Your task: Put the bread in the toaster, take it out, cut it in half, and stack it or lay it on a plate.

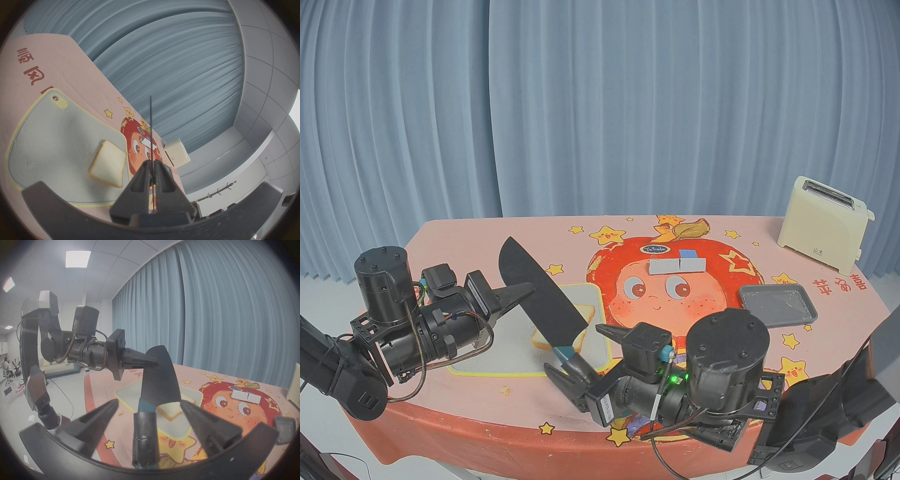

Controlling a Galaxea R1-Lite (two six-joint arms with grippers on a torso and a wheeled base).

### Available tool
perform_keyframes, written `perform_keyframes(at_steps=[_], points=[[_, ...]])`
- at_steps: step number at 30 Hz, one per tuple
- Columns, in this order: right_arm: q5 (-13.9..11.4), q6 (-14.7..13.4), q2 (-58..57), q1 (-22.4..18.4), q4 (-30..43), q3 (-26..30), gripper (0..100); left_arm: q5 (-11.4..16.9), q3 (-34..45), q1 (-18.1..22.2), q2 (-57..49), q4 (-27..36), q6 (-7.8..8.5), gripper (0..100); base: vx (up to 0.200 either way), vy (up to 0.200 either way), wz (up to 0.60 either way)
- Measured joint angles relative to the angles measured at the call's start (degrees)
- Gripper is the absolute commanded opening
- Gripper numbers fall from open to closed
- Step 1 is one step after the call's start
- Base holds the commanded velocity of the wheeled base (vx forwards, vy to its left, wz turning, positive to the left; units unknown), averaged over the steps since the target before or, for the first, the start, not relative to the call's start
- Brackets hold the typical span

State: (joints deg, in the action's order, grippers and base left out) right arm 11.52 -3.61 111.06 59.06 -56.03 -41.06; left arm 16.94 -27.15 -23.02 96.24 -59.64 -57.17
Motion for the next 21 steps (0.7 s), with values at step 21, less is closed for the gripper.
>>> perform_keyframes(at_steps=[21], points=[[-0.35, -17.63, -10.90, -3.28, -4.38, 4.38, 100, 0.00, -0.38, -0.18, -0.41, -2.17, -1.61, 0, 0.000, 0.000, 0.00]])
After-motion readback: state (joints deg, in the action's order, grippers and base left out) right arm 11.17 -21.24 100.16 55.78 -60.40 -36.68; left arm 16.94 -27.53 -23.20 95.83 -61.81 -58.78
